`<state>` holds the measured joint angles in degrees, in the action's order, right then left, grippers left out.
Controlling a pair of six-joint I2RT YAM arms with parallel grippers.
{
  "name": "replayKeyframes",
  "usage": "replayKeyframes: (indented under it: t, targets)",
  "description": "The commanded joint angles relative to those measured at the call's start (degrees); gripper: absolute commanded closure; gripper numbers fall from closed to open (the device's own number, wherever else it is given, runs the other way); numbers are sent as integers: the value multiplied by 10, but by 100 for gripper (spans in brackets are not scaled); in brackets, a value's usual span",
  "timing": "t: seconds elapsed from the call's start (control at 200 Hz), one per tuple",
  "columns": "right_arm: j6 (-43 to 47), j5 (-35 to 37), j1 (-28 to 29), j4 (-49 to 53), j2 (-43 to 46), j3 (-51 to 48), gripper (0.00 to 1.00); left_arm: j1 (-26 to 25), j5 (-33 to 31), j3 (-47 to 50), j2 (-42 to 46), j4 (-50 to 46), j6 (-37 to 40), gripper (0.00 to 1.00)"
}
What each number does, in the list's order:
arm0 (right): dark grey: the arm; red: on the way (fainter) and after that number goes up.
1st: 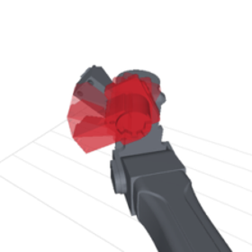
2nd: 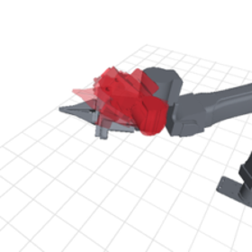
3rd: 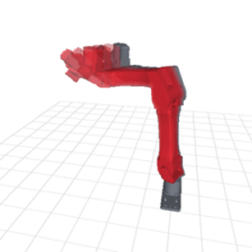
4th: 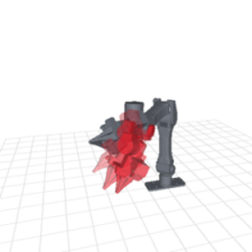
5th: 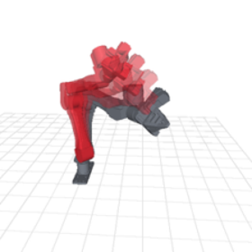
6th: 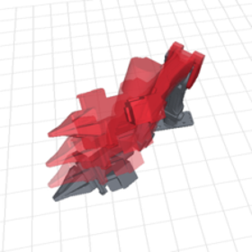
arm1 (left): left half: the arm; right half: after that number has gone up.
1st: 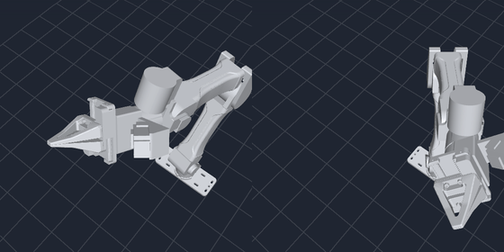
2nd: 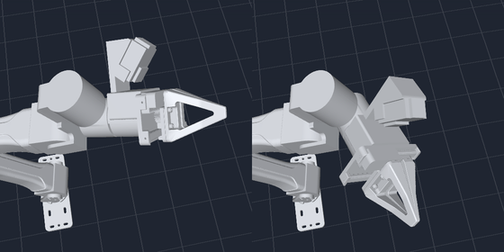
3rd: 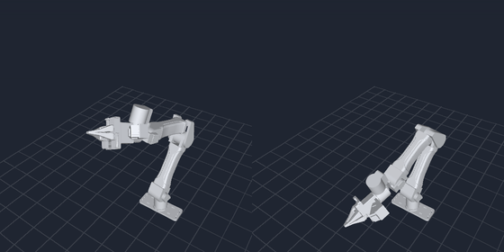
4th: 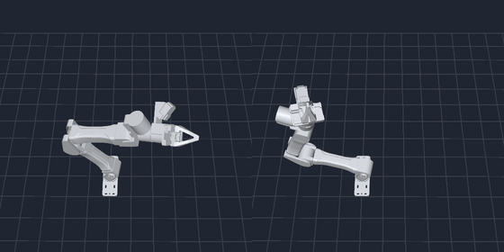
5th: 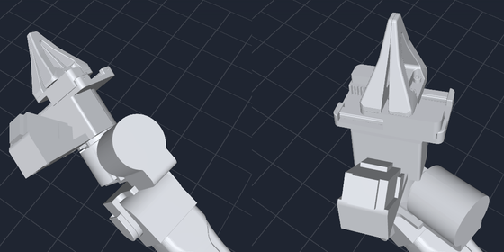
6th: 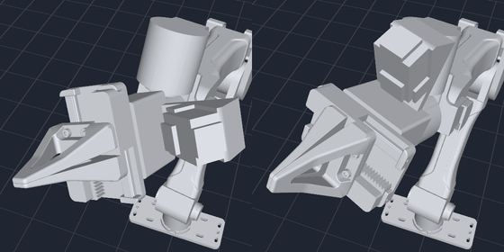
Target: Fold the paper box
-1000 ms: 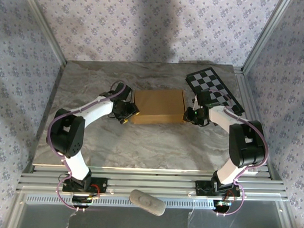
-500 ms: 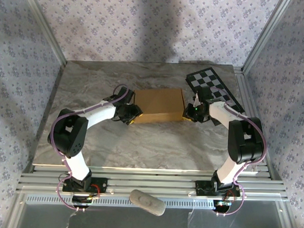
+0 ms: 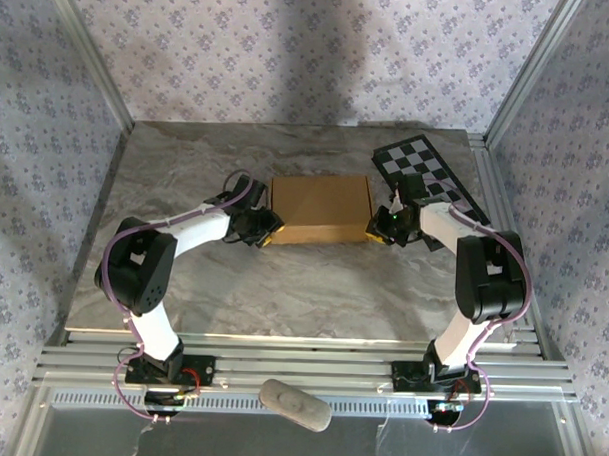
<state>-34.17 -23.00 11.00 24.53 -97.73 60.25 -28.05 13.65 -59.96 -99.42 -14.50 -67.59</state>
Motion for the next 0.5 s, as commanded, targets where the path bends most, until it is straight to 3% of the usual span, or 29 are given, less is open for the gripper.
replayKeyframes:
  t: [0.0, 0.495]
  targets:
    - [-24, -33, 5, -7, -2, 6, 80, 3, 19, 15, 15, 12, -20, 62]
    - [-65, -19, 9, 15, 18, 13, 80, 6, 30, 19, 36, 2, -34, 72]
